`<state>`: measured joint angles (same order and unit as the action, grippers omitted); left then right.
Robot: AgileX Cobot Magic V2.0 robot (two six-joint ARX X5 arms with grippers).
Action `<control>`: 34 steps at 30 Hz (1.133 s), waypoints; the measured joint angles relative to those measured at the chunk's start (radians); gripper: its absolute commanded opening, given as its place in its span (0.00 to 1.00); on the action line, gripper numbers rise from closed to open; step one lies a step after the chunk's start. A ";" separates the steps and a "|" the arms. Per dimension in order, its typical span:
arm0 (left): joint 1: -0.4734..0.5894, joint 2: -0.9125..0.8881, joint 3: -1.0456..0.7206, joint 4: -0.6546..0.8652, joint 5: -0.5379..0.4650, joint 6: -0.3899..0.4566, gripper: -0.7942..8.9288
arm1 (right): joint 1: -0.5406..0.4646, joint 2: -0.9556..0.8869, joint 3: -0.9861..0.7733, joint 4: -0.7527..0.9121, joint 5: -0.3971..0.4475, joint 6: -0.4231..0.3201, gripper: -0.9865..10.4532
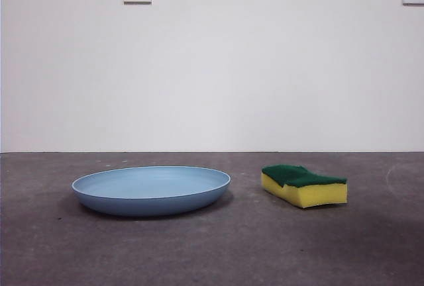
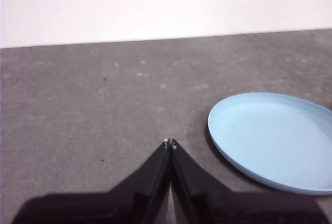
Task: Pick up the plate,pick up the cloth,clean the plate with the cloth
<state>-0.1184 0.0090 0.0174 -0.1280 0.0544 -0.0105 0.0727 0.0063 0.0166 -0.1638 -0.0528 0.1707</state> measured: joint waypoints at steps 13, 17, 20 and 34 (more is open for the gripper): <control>0.000 0.053 0.081 -0.063 0.002 -0.232 0.08 | 0.000 0.128 0.111 -0.014 0.000 0.163 0.08; 0.000 0.142 0.179 -0.081 0.002 -0.246 0.08 | 0.000 0.260 0.239 -0.046 0.000 0.184 0.08; 0.000 0.233 0.263 -0.090 0.002 -0.246 0.08 | 0.000 0.376 0.359 -0.084 -0.016 0.171 0.08; 0.000 0.774 0.662 -0.316 0.151 -0.147 0.08 | 0.000 0.938 0.833 -0.431 -0.278 -0.067 0.09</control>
<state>-0.1184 0.7826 0.6792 -0.4442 0.2054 -0.1574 0.0727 0.9443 0.8497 -0.5949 -0.3313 0.1040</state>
